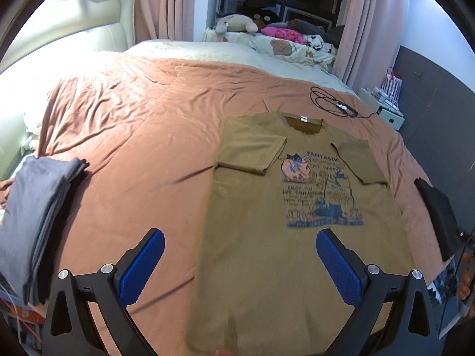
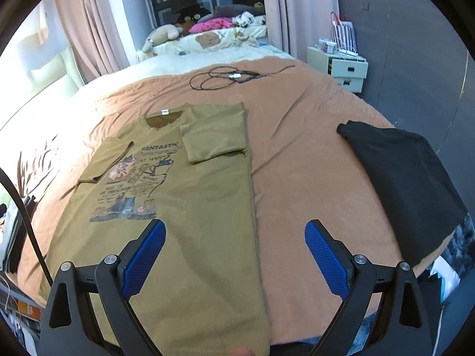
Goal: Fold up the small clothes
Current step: 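Pull both open grippers back above the hem of the shirt, then move both open grippers to the hem edge of the khaki shirt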
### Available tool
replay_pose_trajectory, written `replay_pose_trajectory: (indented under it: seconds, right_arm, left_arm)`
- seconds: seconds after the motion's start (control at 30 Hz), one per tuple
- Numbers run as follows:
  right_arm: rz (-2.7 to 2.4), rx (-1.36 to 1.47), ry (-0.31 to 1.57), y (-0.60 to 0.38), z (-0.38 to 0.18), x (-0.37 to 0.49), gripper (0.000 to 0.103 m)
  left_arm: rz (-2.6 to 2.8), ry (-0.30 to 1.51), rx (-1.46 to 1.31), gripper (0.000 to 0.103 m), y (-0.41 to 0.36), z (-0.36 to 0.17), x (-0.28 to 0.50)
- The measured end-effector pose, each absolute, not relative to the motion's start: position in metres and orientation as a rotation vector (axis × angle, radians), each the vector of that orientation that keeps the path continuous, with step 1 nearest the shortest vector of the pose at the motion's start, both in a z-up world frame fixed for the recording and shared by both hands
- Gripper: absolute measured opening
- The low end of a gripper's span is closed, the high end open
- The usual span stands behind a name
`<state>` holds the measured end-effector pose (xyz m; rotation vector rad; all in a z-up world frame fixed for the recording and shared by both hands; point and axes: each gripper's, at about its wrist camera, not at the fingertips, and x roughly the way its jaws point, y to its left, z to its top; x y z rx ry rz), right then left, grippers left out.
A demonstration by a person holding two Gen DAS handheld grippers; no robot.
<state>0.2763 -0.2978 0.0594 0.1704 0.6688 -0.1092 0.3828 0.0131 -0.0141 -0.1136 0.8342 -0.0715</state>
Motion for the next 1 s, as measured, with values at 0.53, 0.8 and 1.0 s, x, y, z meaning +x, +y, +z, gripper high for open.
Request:
replay_pose_trajectory:
  seconds: [0.53, 0.8, 1.0]
  right_arm:
    - [-0.123, 0.153, 0.550, -0.301, 0.063, 0.172, 0.095]
    - [-0.069, 0.191, 0.532, -0.299, 0.039, 0.149, 0.095]
    - [-0.007, 0.273, 0.477, -0.315, 0.020, 0.125, 0.095]
  left_arm:
    - [-0.033, 0.771, -0.080, 0.103, 0.022, -0.016, 0.287]
    - [-0.056, 0.749, -0.117, 0.103, 0.035, -0.024, 0.245]
    - [-0.055, 0.750, -0.080, 0.103, 0.028, -0.029, 0.227]
